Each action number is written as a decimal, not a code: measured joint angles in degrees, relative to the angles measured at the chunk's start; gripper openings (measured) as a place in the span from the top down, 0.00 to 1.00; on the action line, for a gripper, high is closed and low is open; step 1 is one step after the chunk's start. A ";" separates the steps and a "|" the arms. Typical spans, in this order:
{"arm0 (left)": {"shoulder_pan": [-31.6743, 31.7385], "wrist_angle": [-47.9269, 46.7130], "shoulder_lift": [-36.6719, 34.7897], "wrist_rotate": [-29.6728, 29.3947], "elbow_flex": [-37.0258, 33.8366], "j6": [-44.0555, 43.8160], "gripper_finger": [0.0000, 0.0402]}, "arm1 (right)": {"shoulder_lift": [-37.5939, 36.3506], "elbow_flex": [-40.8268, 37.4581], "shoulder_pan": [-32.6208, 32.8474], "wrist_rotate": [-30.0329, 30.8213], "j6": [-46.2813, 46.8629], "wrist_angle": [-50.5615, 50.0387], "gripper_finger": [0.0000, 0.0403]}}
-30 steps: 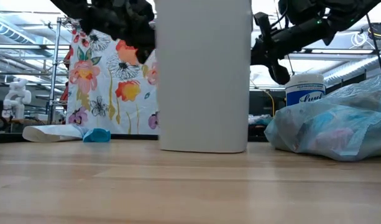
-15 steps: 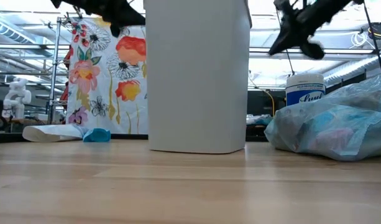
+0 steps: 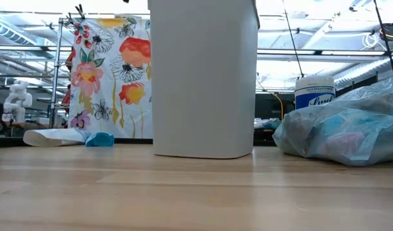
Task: Place trash/remove bag and relplace
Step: Insert the blue trash bag into the white trash bin
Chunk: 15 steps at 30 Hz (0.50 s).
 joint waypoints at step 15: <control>-3.90 -13.24 8.08 8.39 19.27 -9.00 0.78 | 8.78 2.37 3.14 -0.26 -3.17 -0.15 1.00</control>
